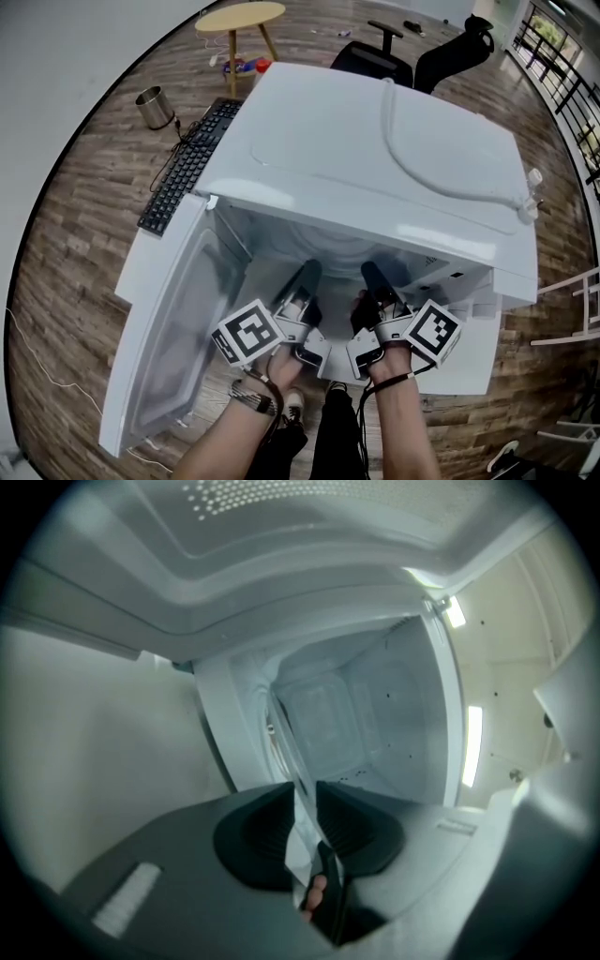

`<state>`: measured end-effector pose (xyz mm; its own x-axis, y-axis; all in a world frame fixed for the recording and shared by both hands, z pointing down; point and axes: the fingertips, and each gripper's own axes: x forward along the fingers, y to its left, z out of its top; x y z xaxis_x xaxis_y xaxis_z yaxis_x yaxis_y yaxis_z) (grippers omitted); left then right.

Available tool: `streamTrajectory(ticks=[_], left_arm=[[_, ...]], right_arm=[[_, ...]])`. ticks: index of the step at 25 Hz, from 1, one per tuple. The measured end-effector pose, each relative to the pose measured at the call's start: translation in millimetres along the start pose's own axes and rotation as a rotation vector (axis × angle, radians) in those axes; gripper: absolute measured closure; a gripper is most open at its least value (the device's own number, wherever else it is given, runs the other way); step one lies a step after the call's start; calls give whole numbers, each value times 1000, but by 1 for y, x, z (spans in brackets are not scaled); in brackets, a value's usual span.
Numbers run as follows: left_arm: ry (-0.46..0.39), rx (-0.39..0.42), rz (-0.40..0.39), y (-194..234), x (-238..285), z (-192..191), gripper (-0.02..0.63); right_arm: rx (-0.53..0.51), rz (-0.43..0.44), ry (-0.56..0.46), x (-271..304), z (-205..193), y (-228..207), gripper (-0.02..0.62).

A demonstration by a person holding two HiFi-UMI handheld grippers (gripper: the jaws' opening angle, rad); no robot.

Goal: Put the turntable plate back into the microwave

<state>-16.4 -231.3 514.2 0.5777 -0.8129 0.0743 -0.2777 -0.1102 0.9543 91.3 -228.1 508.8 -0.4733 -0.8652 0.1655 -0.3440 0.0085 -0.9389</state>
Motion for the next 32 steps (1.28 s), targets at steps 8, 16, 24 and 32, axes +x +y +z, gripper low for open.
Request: streamTrajectory(ticks=[8,16,24,32], left_arm=[[-13,12,7,-2,8,8,520],[-29,1,23,0,10,7,525],[-52,-26,27,5,13,7,544],[-45,8,19,3,14,11,542]], right_arm=[[-26,-25,10,9,5,5,525],[-36,-10,18,6,1,6,525],[-48,-80,35,2,-6,-2,525],[-71,-92,27,4,-5,-2,528]])
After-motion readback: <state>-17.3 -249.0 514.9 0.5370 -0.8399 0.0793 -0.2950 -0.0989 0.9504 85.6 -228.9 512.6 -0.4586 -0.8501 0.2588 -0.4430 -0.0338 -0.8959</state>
